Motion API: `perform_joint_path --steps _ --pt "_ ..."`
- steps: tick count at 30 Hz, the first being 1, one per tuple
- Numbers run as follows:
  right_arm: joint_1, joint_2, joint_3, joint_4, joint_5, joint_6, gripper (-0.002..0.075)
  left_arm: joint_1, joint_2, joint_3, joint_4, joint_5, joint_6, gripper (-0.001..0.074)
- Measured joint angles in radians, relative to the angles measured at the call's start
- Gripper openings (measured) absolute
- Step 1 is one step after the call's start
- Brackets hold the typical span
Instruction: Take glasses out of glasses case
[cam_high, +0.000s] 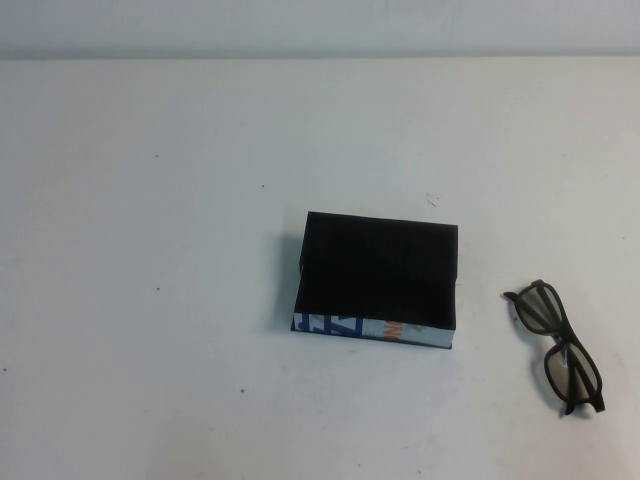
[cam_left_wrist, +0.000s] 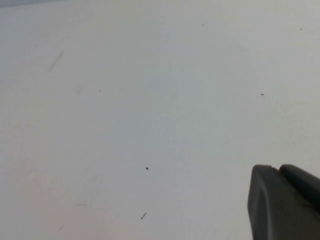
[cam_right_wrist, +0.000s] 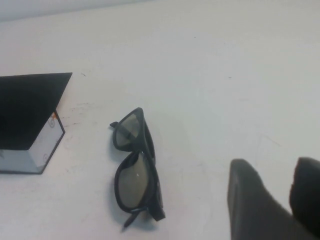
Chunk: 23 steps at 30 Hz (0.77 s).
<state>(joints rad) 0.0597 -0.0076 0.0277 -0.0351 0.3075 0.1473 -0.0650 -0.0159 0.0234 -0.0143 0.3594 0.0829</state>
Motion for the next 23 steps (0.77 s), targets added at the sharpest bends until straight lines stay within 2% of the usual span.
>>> perform_joint_path --steps 11,23 --pt "0.000 0.000 0.000 -0.004 0.005 -0.001 0.0004 0.000 0.000 0.000 0.000 0.000 0.000 -0.0005" --pt "0.000 0.000 0.000 -0.004 0.005 -0.001 -0.0016 0.000 0.000 0.000 0.000 0.000 0.000 -0.0004"
